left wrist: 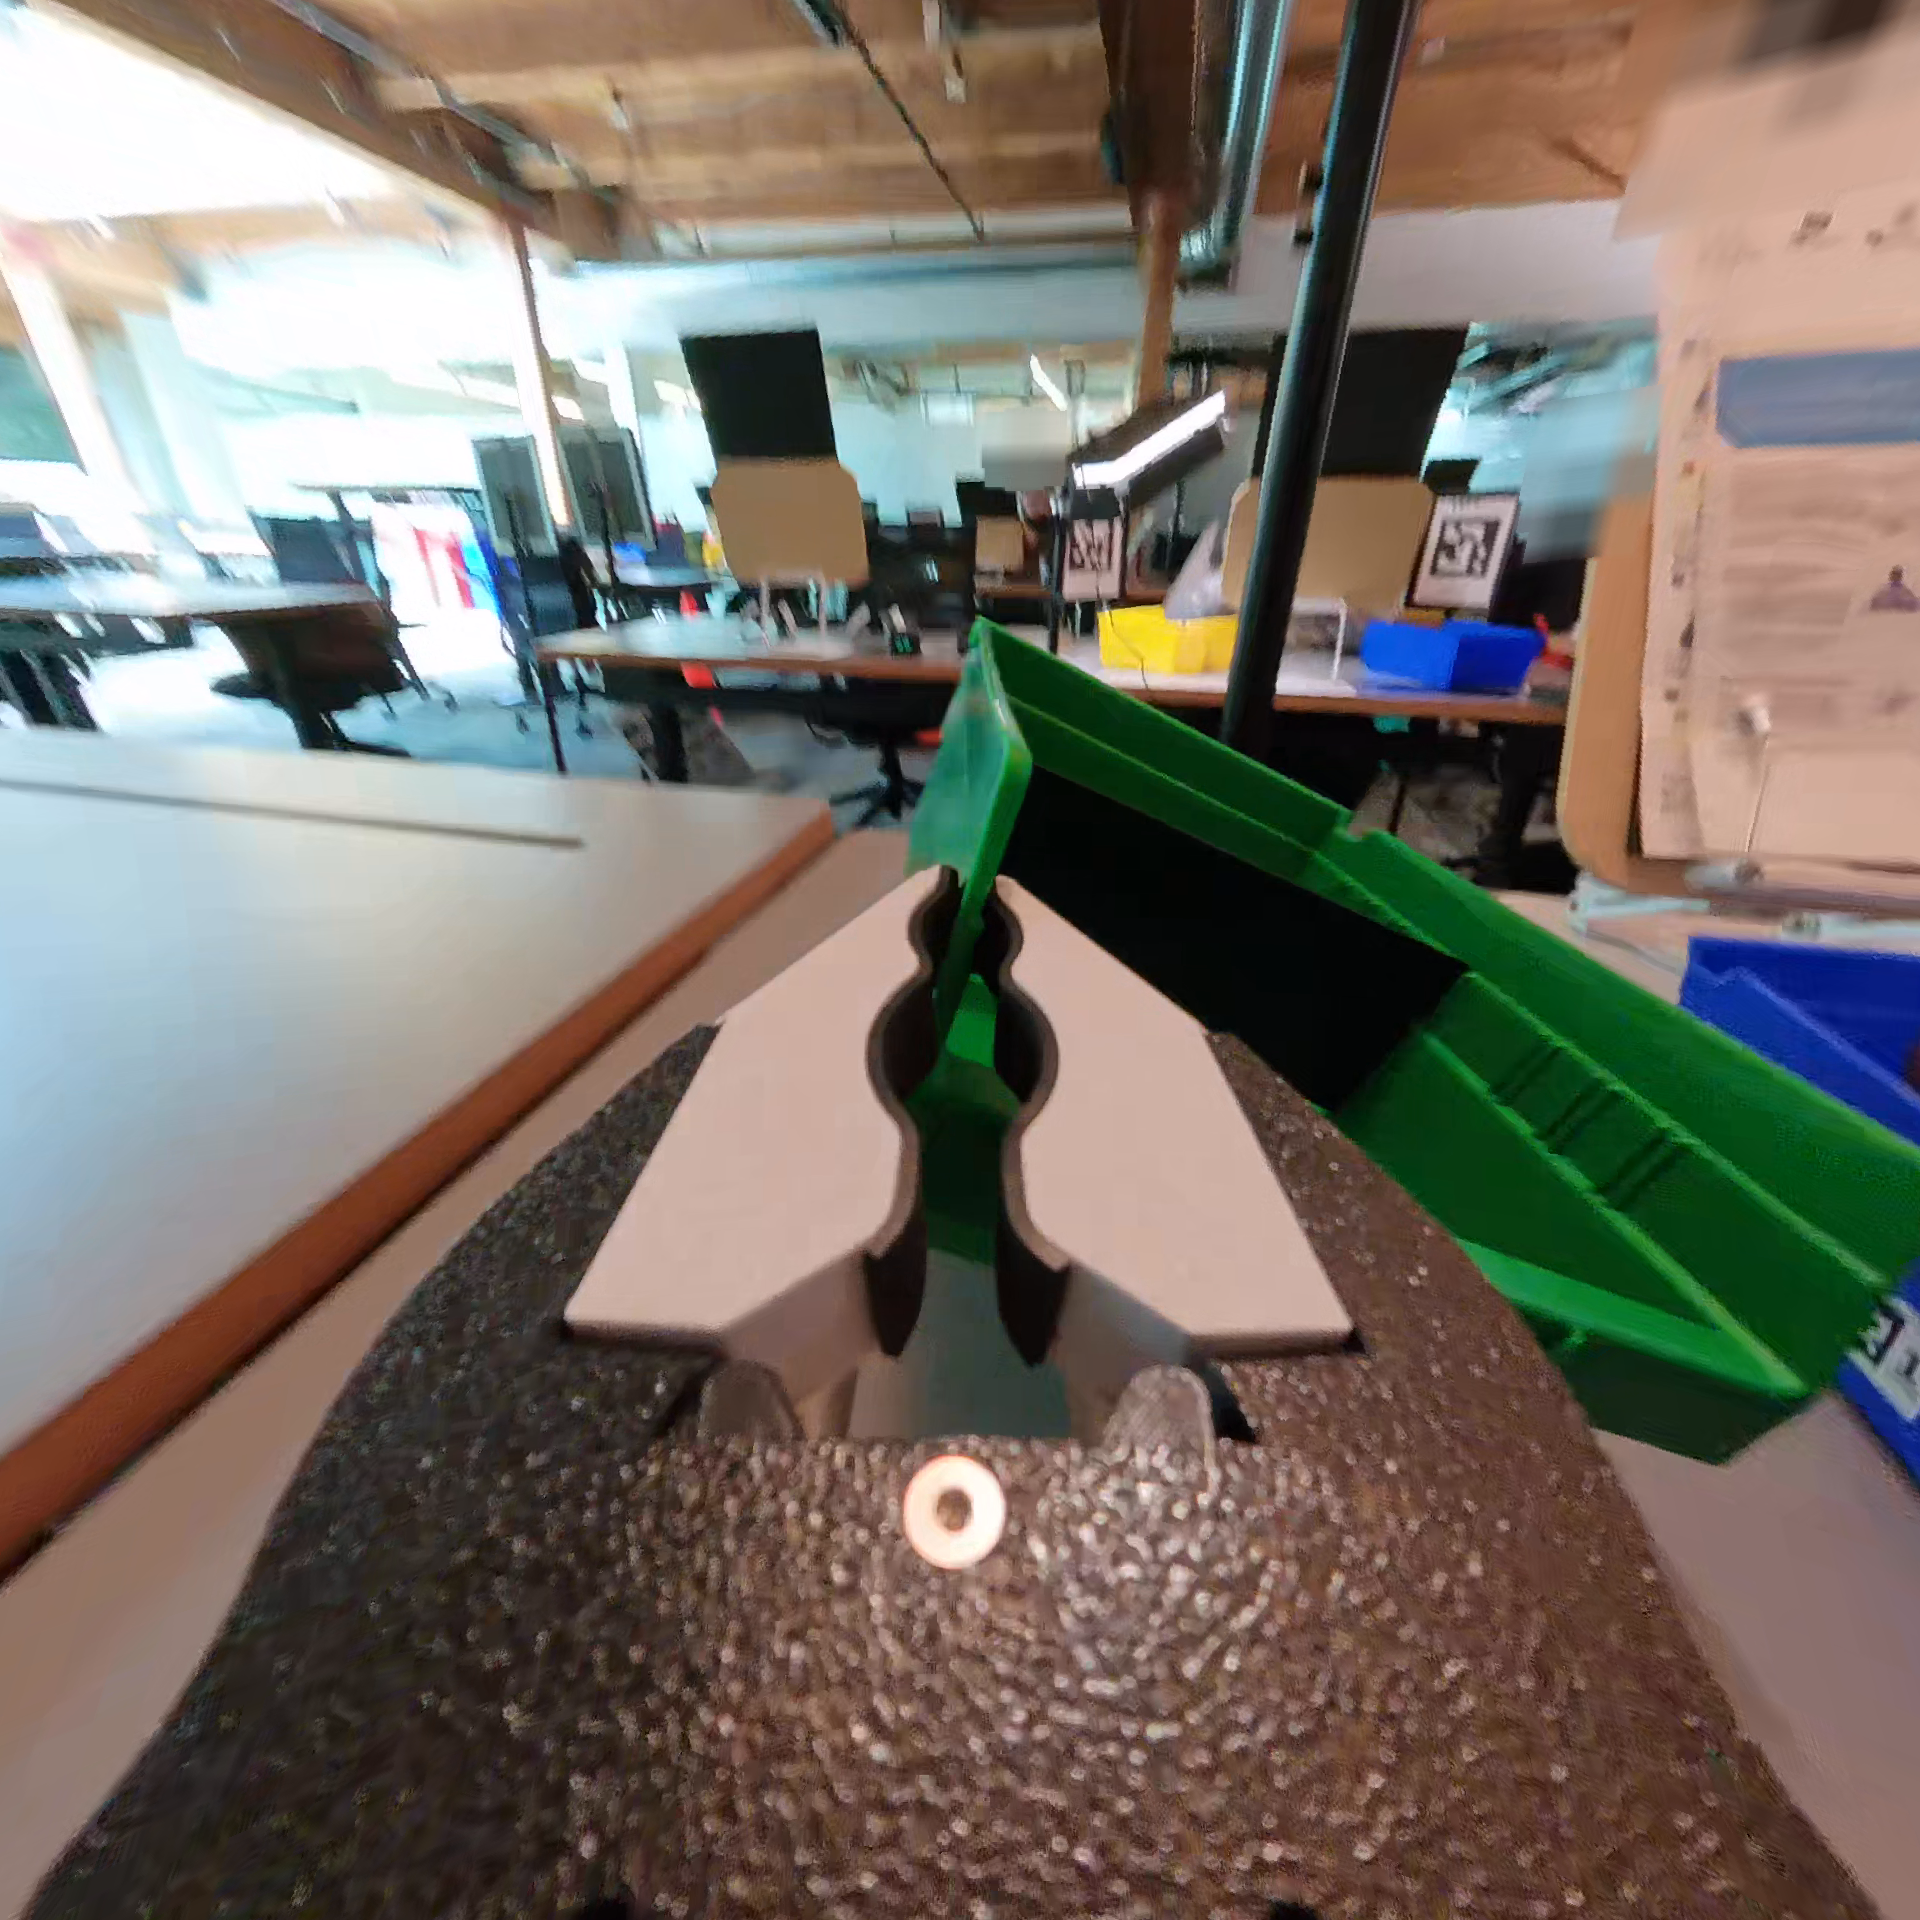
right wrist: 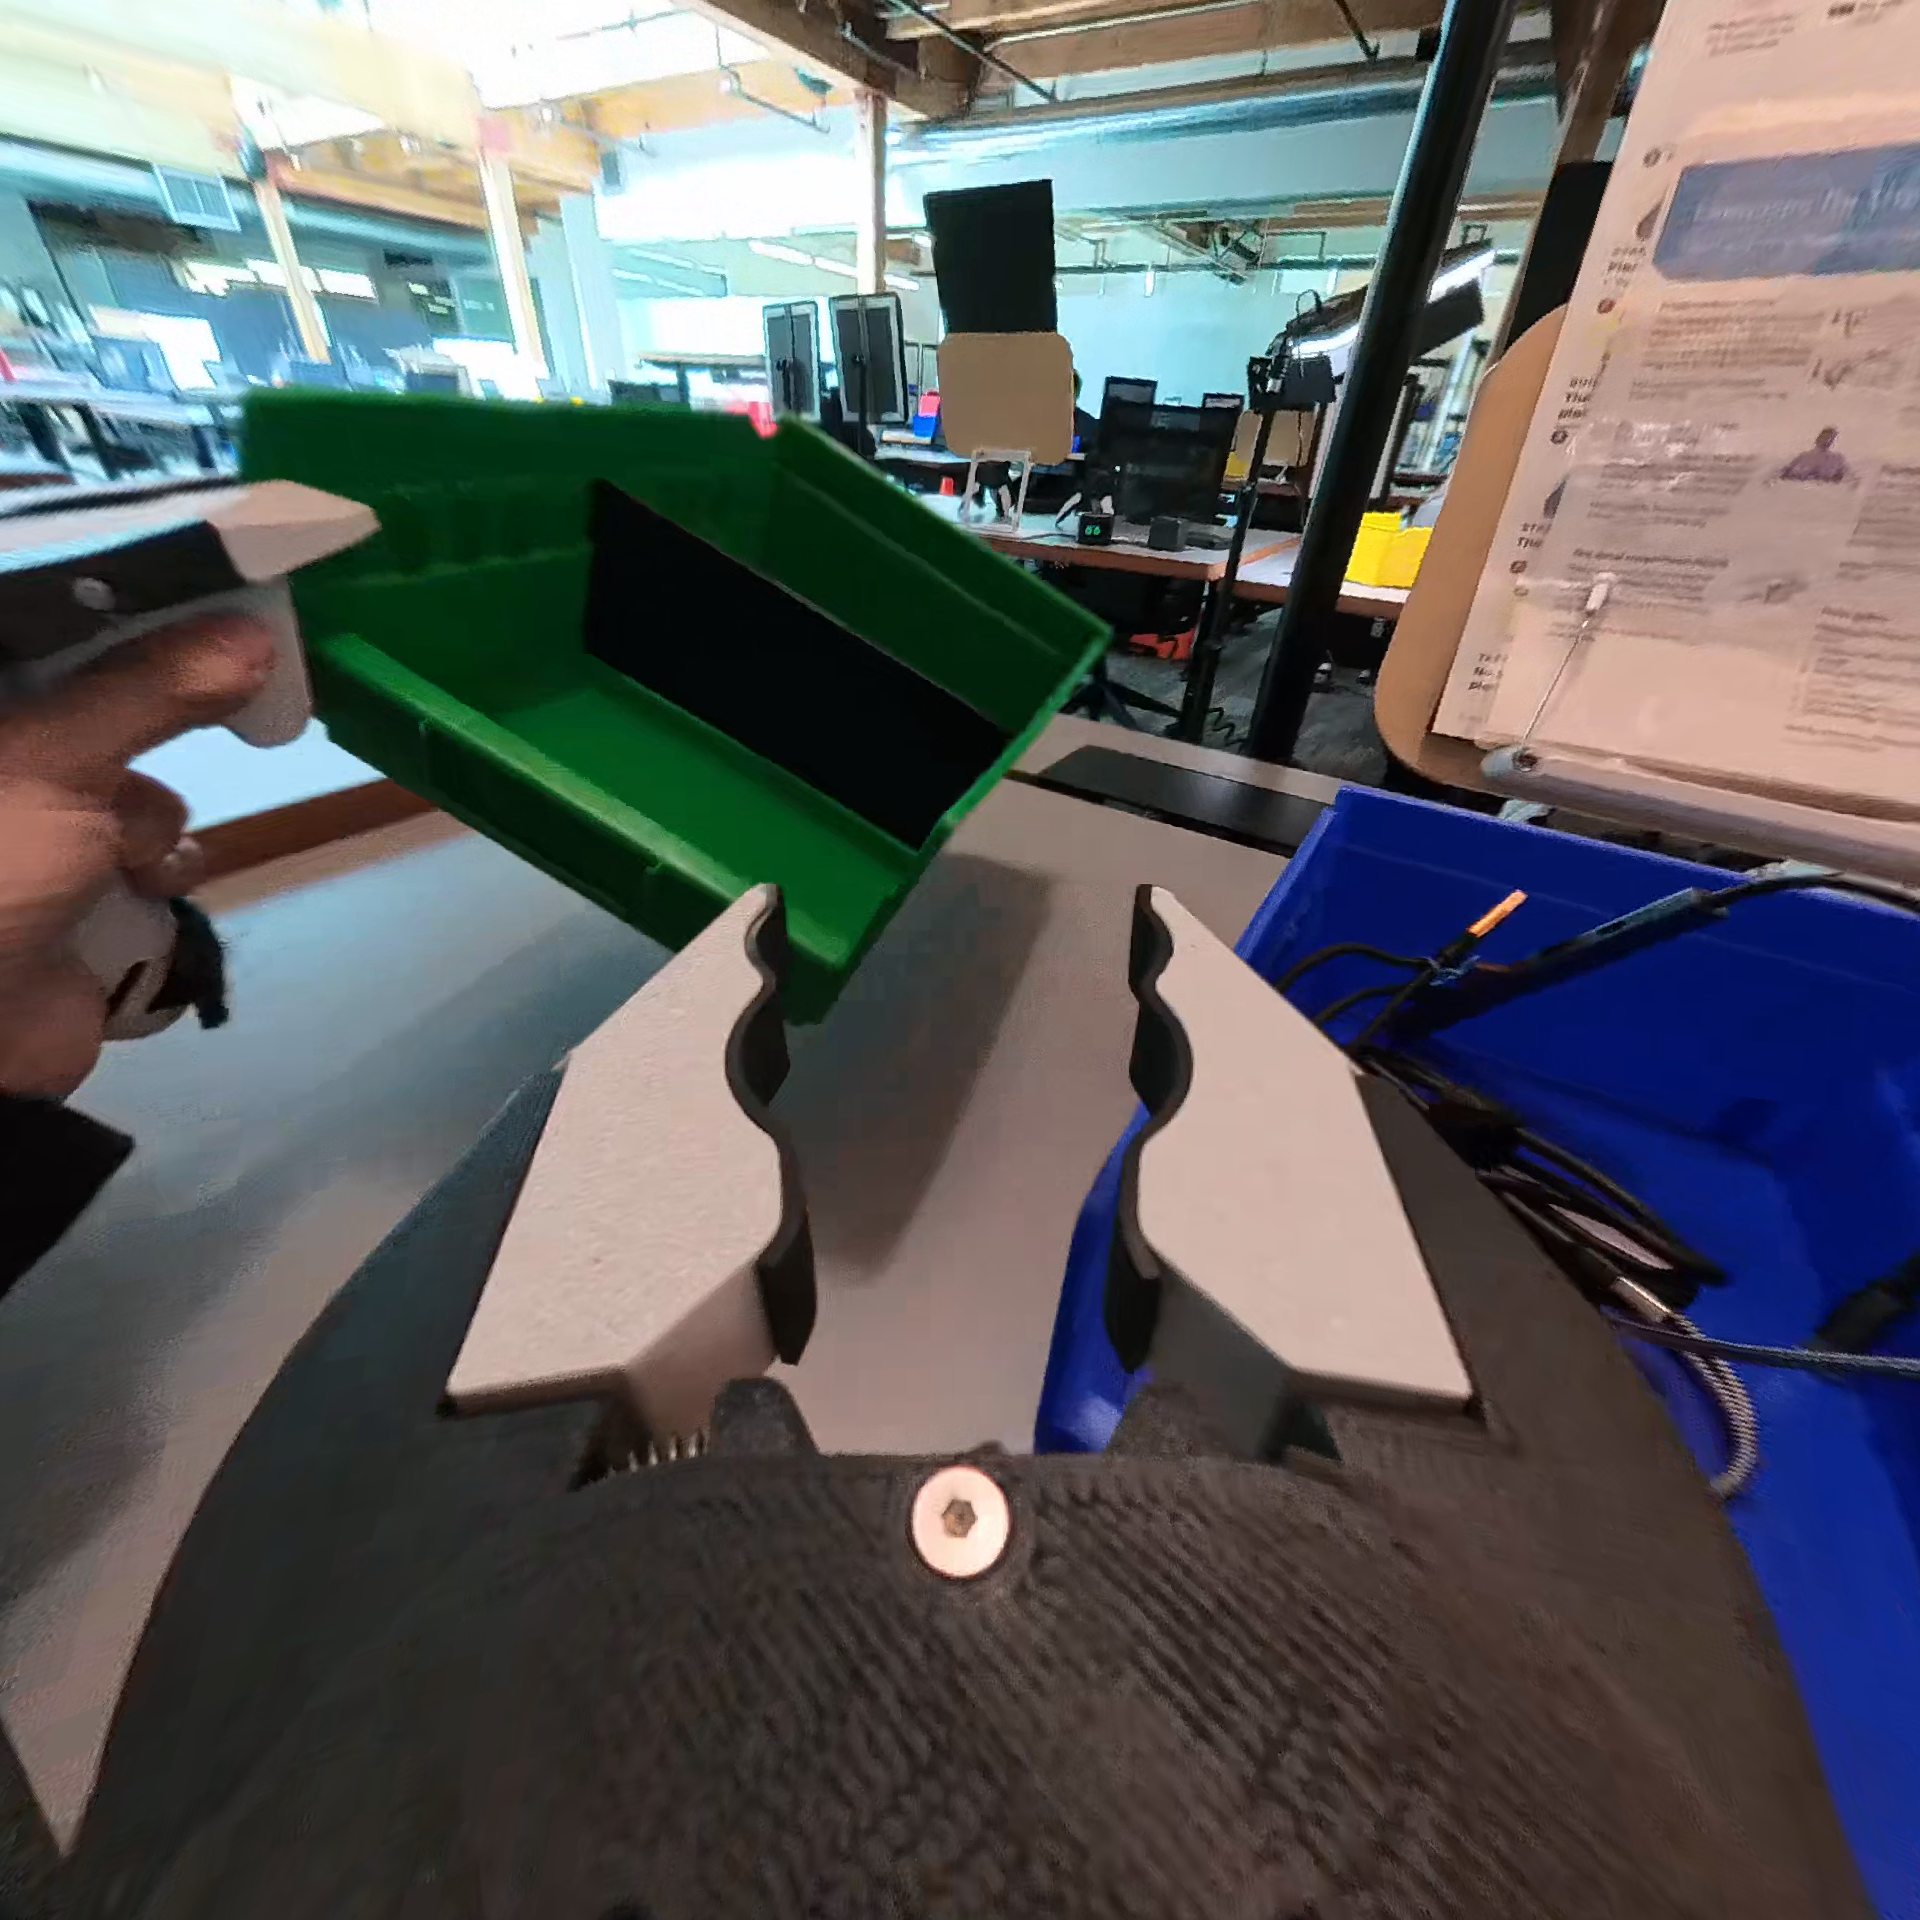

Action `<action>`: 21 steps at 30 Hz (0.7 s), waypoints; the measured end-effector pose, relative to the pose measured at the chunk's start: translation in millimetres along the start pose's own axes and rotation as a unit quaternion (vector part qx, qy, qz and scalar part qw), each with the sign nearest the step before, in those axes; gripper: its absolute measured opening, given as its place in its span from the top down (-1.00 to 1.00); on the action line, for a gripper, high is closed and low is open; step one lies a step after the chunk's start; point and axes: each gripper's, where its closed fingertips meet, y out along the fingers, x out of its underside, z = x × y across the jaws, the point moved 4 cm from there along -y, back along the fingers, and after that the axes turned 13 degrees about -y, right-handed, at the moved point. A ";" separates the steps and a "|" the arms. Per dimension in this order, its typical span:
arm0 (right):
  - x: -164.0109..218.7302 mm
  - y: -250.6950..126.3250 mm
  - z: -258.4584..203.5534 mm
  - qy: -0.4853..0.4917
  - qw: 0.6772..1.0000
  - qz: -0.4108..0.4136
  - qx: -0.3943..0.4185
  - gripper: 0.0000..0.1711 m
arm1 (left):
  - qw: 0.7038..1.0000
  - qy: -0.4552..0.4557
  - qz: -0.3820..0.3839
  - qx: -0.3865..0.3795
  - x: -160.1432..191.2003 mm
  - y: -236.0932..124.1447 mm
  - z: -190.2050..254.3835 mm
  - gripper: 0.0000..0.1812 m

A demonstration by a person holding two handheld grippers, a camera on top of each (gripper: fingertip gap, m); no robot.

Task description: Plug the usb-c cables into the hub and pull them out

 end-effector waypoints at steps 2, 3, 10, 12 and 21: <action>-6.4 5.1 6.7 0.020 1.000 0.018 0.006 0.21 | 0.999 0.026 0.045 -0.004 -24.9 -13.1 12.9 0.98; -12.2 7.3 12.8 0.030 0.999 0.033 0.013 0.18 | 0.997 0.046 0.067 -0.011 -36.0 -20.4 18.7 0.99; -32.6 23.6 45.7 0.101 0.992 0.075 0.027 -0.01 | 0.986 0.005 0.153 0.063 -72.9 -55.4 76.0 1.00; -46.8 9.6 56.5 0.113 0.983 0.139 0.029 0.41 | 0.979 -0.009 0.168 0.113 -72.5 -63.2 106.3 1.00; -27.0 -82.2 200.5 0.193 0.942 0.213 0.175 0.98 | 0.929 -0.025 0.185 0.321 -39.1 -108.7 236.5 0.80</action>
